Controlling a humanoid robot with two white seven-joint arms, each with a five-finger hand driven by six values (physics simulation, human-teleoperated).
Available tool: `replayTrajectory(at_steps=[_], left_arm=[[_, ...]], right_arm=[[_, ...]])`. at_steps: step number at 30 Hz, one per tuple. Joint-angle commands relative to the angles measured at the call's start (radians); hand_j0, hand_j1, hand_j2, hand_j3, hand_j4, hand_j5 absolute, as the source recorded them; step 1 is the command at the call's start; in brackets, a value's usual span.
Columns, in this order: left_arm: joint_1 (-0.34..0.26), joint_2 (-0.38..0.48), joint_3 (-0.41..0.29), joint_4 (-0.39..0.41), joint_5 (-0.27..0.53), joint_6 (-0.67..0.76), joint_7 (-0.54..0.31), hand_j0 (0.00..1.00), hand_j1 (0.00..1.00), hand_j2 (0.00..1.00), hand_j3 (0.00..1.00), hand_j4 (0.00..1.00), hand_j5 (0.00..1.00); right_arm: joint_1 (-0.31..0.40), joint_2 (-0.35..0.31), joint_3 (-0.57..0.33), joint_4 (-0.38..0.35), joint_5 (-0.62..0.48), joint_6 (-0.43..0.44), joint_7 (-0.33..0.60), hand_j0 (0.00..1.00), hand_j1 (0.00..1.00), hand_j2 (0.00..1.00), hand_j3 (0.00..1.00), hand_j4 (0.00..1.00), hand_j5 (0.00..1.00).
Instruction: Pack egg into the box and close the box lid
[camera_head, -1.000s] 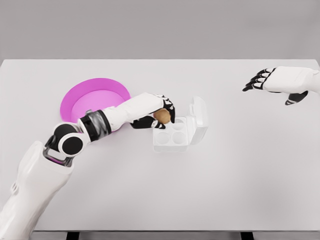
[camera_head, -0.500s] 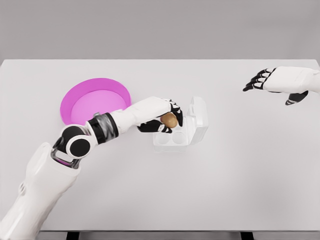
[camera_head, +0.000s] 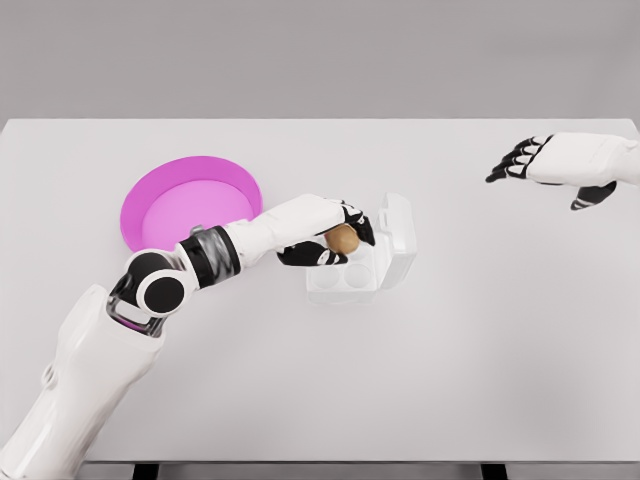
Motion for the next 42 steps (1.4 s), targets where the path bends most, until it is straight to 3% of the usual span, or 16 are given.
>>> replayTrajectory(at_steps=[1,23,29,32,34,35,37,39,42], left_arm=[[0.0,0.001,0.002,0.0,0.004,0.0,0.0,0.59,0.59,0.59,0.59,0.59,0.59],[-0.002,0.008,0.006,-0.003,0.006,0.0,0.0,0.7,0.7,0.7,0.7,0.7,0.7],[-0.006,0.023,0.032,-0.02,0.011,-0.006,0.0,0.86,0.86,0.86,0.86,0.86,0.86],[-0.005,0.076,0.101,-0.036,0.043,-0.073,0.0,1.0,1.0,1.0,1.0,1.0,1.0],[-0.002,0.157,0.155,-0.054,0.119,-0.179,0.0,1.0,1.0,1.0,1.0,1.0,1.0],[0.006,0.217,0.189,-0.054,0.178,-0.298,0.0,1.0,1.0,1.0,1.0,1.0,1.0],[0.055,0.278,0.276,-0.054,0.247,-0.446,0.0,1.0,1.0,1.0,1.0,1.0,1.0],[0.135,0.289,0.41,-0.054,0.29,-0.446,0.0,1.0,1.0,1.0,1.0,1.0,1.0],[0.221,0.29,0.565,-0.031,0.422,-0.446,0.0,1.0,1.0,1.0,1.0,1.0,1.0]], right_arm=[[0.0,-0.001,-0.002,0.0,-0.004,0.002,0.0,1.0,1.0,1.0,1.0,1.0,1.0],[0.0,0.001,-0.002,0.003,-0.007,0.002,-0.002,1.0,1.0,1.0,1.0,1.0,1.0],[0.0,0.008,-0.009,0.002,-0.007,0.002,-0.002,1.0,1.0,1.0,1.0,1.0,1.0],[0.0,0.033,-0.008,-0.003,-0.002,0.002,0.0,1.0,1.0,1.0,1.0,1.0,1.0],[0.014,0.025,-0.011,-0.005,0.01,0.002,0.0,1.0,1.0,1.0,1.0,1.0,1.0],[0.017,0.024,-0.017,-0.006,0.011,0.002,0.0,1.0,1.0,1.0,1.0,1.0,1.0],[0.055,0.024,-0.054,-0.006,0.034,0.002,0.0,1.0,1.0,1.0,1.0,1.0,1.0],[0.109,0.027,-0.1,-0.043,0.053,0.002,0.003,1.0,1.0,1.0,1.0,1.0,1.0],[0.127,0.03,-0.101,-0.083,0.06,0.002,0.004,1.0,1.0,1.0,1.0,1.0,1.0]])
